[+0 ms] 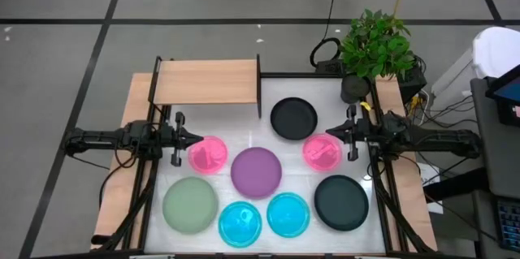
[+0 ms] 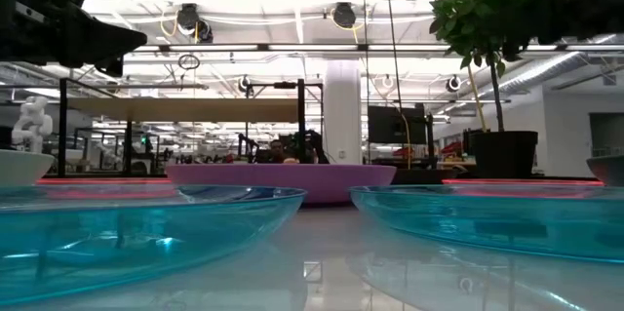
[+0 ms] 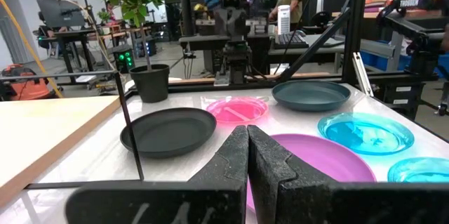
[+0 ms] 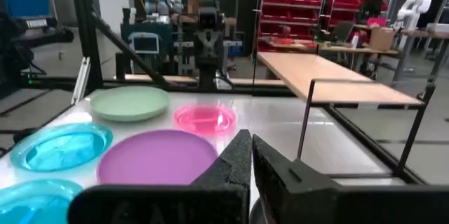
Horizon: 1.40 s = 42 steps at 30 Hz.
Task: Place and stack plates onto a shelf
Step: Put the top black plate on the shelf
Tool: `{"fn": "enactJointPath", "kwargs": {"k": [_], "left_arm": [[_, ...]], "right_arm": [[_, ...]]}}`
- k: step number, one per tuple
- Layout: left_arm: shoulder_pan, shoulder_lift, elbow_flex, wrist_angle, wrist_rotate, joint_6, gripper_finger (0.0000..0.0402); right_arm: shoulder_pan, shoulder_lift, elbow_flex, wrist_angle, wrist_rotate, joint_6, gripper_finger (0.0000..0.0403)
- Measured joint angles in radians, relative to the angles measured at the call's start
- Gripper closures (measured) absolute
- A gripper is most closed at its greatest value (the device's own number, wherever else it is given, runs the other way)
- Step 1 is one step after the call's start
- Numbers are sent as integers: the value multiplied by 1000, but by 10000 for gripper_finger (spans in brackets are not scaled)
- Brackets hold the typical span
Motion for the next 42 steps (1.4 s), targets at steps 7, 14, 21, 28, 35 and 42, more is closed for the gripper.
{"fn": "enactJointPath", "kwargs": {"k": [7,14,21,28,35,42], "left_arm": [[0,0,0,0,0,0,398],[0,0,0,0,0,0,398],[0,0,0,0,0,0,398],[0,0,0,-4,0,-8,398],[0,0,1,-14,2,-24,398],[0,0,1,-17,3,-61,398]], "right_arm": [[0,131,187,-96,0,5,403],[0,258,370,-187,1,25,403],[0,357,531,-304,12,42,403],[0,465,722,-524,80,94,403],[0,572,879,-688,79,155,403],[0,663,922,-771,77,167,403]]}}
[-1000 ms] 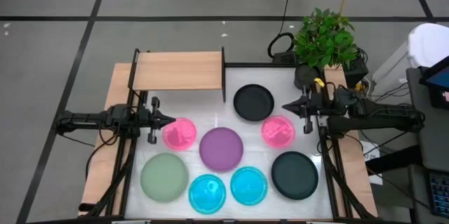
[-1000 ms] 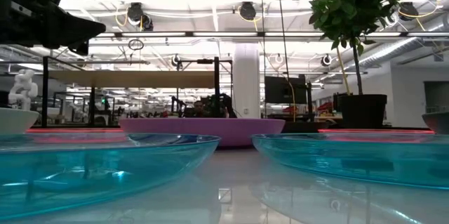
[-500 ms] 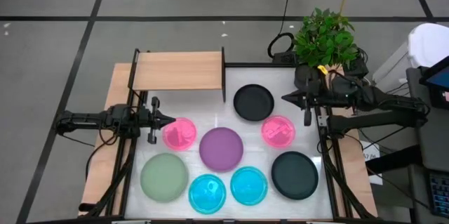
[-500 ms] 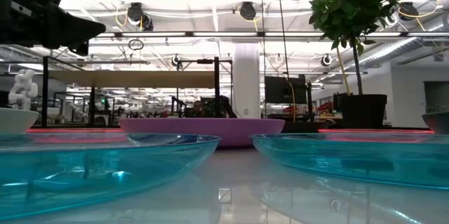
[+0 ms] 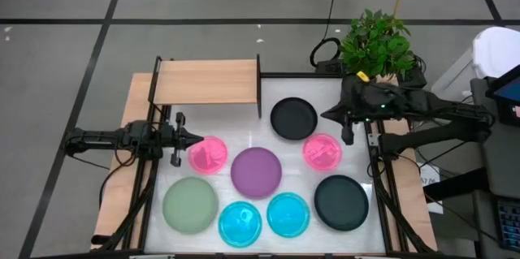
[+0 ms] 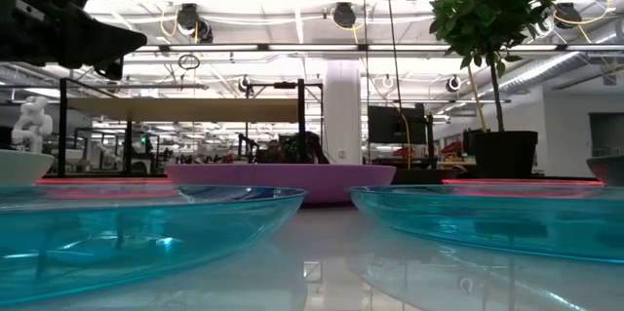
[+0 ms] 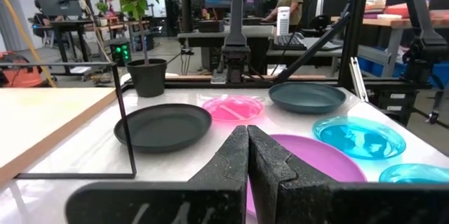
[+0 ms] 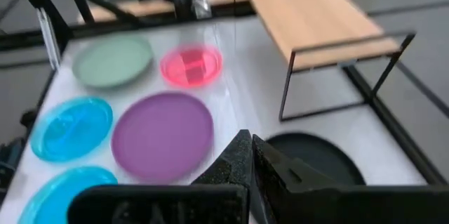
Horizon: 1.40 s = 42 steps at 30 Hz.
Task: Place and stack plates onto a shelf
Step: Put the top black plate on the shelf
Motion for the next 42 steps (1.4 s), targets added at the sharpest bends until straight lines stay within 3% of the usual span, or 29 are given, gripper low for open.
{"fn": "enactJointPath", "kwargs": {"k": [8,16,21,28,35,42], "left_arm": [[0,26,33,-67,0,-21,398],[0,192,280,-325,-28,-49,398],[0,313,413,-384,-29,-41,398],[0,480,588,-393,-29,-35,398],[0,656,768,-538,-30,-58,398],[0,779,805,-560,-31,-38,398]], "right_arm": [[0,100,0,-71,0,3,403],[0,158,0,-76,2,-12,403],[0,170,-1,-71,57,1,403],[0,170,-93,25,51,3,403],[0,171,-241,175,18,17,403],[0,253,-344,337,-29,14,403]]}}
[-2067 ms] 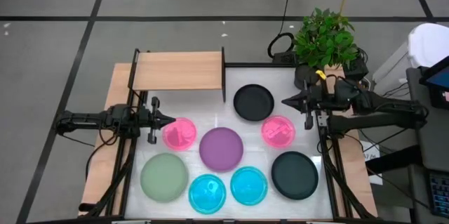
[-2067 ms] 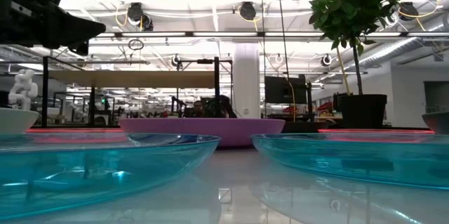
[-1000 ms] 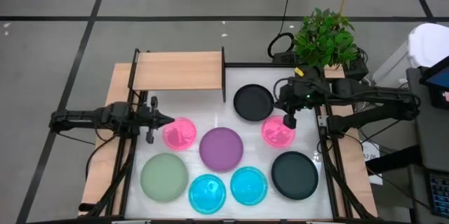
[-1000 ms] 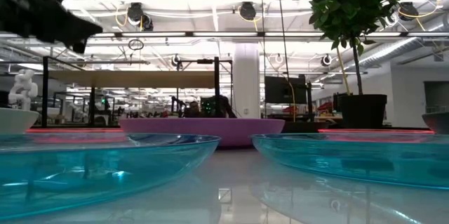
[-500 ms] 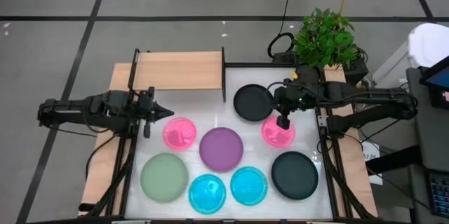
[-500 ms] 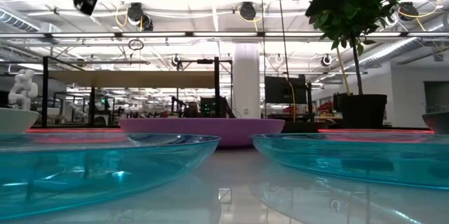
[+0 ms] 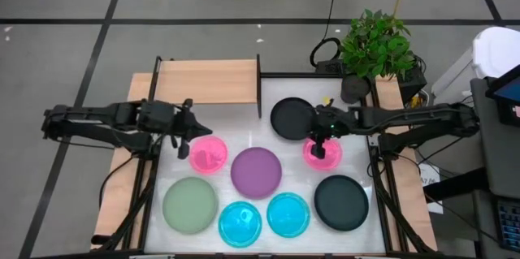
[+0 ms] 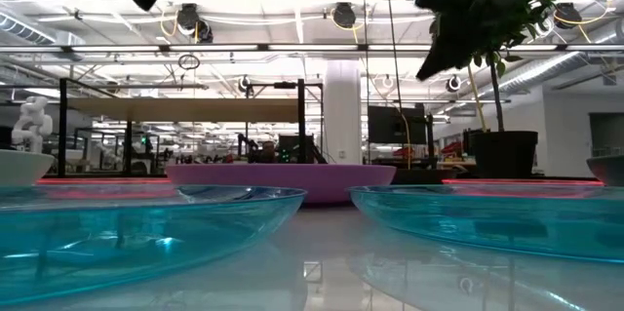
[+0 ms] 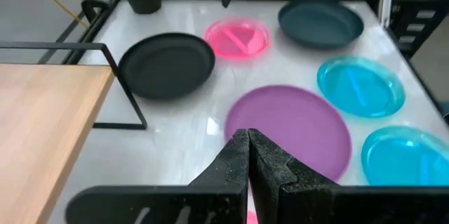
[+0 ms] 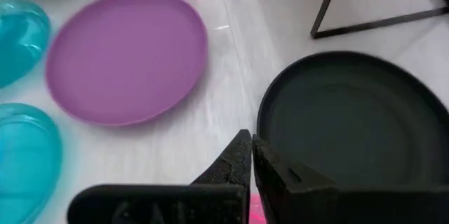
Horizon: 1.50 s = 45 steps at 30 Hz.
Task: Place and stack plates onto a shelf
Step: Put the top black plate on the shelf
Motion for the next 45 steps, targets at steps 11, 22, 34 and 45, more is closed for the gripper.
{"fn": "enactJointPath", "kwargs": {"k": [11,22,34,45], "left_arm": [[0,121,-4,39,0,9,398],[0,160,-5,73,-5,22,398],[-10,188,-5,102,-8,45,398],[-10,217,-5,133,-10,79,398]], "right_arm": [[0,220,-6,52,5,-113,383],[2,354,-6,95,20,-251,302],[1,408,-9,153,109,-302,283],[0,446,-12,158,110,-341,299]]}}
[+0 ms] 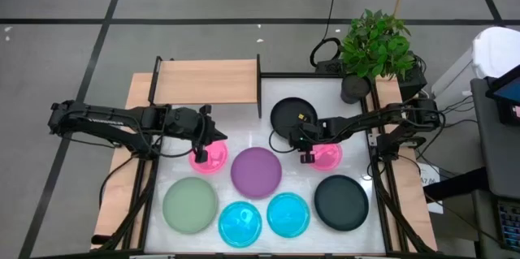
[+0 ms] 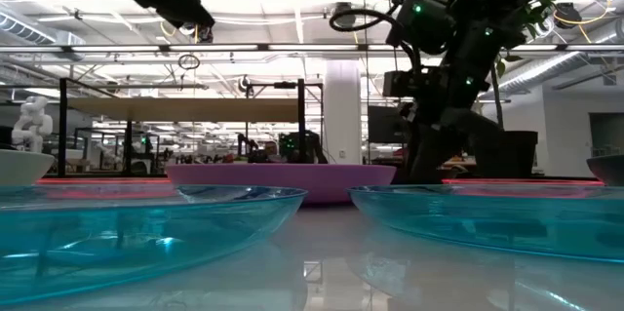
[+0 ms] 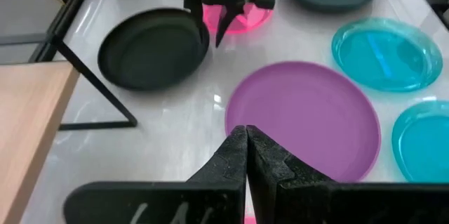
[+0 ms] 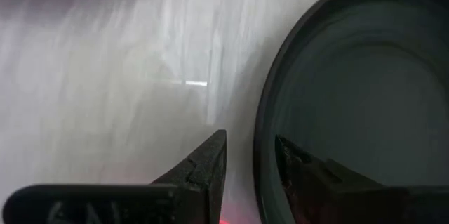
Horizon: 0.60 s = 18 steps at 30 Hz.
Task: Place and stack plates onto a shelf
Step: Put the top black plate on the shelf
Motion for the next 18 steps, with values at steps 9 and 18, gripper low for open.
{"fn": "enactJointPath", "kwargs": {"k": [9,18], "left_arm": [[0,-1,0,8,0,13,398],[0,-1,0,8,0,20,398]], "right_arm": [[-9,57,1,42,-1,-19,328],[-13,48,2,48,56,-40,388]]}}
